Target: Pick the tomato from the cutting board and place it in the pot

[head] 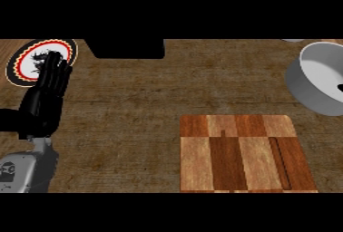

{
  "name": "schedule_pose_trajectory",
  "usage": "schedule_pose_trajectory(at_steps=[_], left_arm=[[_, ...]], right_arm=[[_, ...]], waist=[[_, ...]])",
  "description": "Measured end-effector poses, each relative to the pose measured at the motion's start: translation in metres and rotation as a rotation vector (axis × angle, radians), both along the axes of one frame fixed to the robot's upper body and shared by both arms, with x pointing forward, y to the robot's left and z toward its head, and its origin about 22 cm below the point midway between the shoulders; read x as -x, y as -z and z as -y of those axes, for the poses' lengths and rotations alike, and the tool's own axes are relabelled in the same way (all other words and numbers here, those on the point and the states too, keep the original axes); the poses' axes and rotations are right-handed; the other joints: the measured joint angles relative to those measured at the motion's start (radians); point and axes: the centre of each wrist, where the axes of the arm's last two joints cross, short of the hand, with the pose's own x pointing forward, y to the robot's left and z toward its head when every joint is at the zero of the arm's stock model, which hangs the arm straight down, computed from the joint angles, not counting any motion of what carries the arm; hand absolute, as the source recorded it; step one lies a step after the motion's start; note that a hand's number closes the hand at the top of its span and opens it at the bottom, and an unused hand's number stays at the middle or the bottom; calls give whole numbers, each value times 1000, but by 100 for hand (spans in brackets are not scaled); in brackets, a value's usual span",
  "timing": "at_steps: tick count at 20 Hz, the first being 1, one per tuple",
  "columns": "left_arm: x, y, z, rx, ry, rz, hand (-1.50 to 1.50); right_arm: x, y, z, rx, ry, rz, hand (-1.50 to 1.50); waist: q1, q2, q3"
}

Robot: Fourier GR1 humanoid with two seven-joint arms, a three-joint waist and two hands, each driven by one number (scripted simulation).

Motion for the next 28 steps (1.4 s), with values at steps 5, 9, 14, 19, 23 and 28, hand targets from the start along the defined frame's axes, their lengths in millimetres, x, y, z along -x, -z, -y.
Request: schedule_pose_trajectory(at_steps=[5, 9, 14, 19, 23, 28], left_arm=[[-2, 6, -1, 3, -10, -6, 0], [-3, 3, -2, -2, -14, -4, 0], [-4, 5, 2, 2, -17, -8, 0], [0, 0, 1, 8, -15, -6, 0], [-6, 2, -3, 5, -16, -8, 0], [-5, 3, -7, 3, -18, -8, 0]], right_arm=[[9, -5, 4, -66, 55, 185, -150], [27, -9, 10, -92, 87, 324, -150], [65, -13, 28, -73, 123, 441, -150], [118, -8, 40, -62, 145, 519, -150], [157, -3, 46, -42, 163, 542, -150], [210, -3, 60, -31, 175, 559, -150]], waist=[[-9, 0, 2], [-15, -1, 2], [-17, -1, 2], [-19, -2, 2], [-19, -1, 2], [-18, 0, 2]])
